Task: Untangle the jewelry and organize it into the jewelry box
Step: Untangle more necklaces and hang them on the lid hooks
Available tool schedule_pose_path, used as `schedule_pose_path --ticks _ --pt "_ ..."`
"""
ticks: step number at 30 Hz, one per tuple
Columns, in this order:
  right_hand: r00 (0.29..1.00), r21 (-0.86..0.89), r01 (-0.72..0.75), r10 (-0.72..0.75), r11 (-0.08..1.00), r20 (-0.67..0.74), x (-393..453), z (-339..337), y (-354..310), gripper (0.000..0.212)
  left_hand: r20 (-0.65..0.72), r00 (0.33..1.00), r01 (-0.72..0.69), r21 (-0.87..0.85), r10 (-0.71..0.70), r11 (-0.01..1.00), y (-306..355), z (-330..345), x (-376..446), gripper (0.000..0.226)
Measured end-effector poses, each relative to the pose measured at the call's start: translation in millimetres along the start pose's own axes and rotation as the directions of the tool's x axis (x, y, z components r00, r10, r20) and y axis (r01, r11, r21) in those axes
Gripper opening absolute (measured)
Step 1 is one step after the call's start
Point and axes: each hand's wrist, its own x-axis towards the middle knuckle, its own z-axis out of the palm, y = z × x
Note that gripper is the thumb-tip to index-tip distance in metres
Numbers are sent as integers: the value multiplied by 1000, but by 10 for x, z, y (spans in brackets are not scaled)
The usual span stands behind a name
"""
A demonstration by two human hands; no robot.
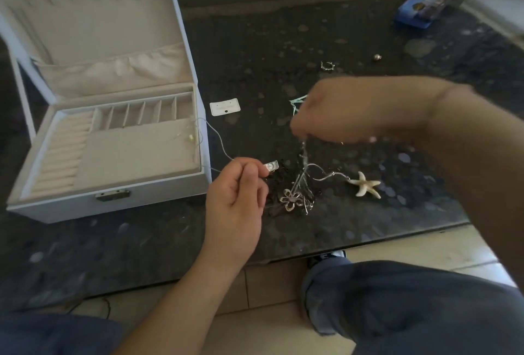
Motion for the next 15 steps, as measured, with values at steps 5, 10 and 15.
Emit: schedule_pose_path --ticks 5,10,15 --pt "992 44 129 -130 991 3 365 327 197 21 -4 998 55 23 -55 998 -64 -2 -30 30" --pt "838 247 157 3 956 -546 -209 670 434 11 16 997 70 46 -71 996 -37 -27 -67 30" --pt "929 256 -108 189 961 -319 -413 1122 401 37 13 998 67 58 -68 996 -51 -41 -93 30"
